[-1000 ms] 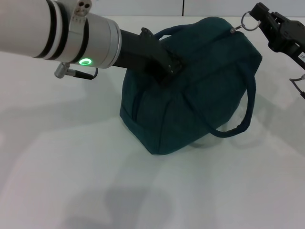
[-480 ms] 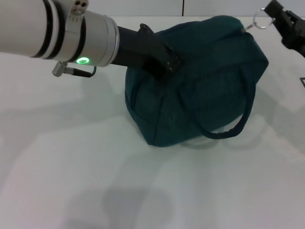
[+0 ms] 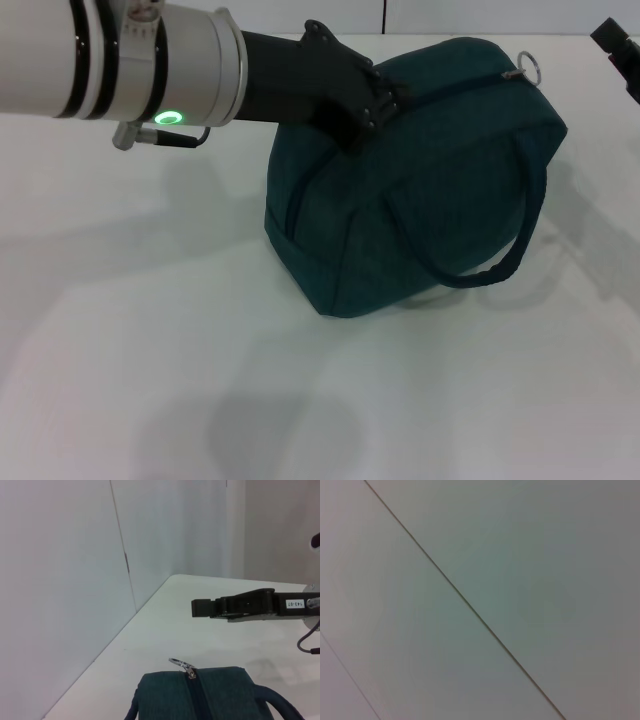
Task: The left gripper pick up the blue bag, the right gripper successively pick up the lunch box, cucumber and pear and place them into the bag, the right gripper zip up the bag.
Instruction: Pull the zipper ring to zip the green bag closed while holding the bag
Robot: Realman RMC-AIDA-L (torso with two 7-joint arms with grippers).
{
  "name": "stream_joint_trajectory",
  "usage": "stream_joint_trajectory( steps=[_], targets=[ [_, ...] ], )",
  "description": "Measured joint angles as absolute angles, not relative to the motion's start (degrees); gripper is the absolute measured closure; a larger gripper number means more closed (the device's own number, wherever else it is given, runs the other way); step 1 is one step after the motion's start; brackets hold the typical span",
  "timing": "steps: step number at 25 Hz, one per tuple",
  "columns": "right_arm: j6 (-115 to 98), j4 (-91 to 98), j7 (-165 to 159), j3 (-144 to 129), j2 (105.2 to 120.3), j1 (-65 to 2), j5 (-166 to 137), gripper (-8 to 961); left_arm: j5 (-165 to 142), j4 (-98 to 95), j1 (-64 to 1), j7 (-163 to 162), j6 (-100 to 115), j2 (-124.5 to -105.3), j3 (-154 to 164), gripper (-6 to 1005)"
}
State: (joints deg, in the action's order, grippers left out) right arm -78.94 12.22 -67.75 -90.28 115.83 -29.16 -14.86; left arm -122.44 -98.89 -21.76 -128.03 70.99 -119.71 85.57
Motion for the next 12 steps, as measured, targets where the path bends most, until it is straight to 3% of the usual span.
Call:
stream_joint_trajectory(
  steps=[12],
  targets=[
    [-77.5,12.0,-67.2,-90.3,115.46,-29.2,-14.8,950,-122.5,-97.8,-21.8,-127.3,68.4,-119.71,86.6,919]
  ],
)
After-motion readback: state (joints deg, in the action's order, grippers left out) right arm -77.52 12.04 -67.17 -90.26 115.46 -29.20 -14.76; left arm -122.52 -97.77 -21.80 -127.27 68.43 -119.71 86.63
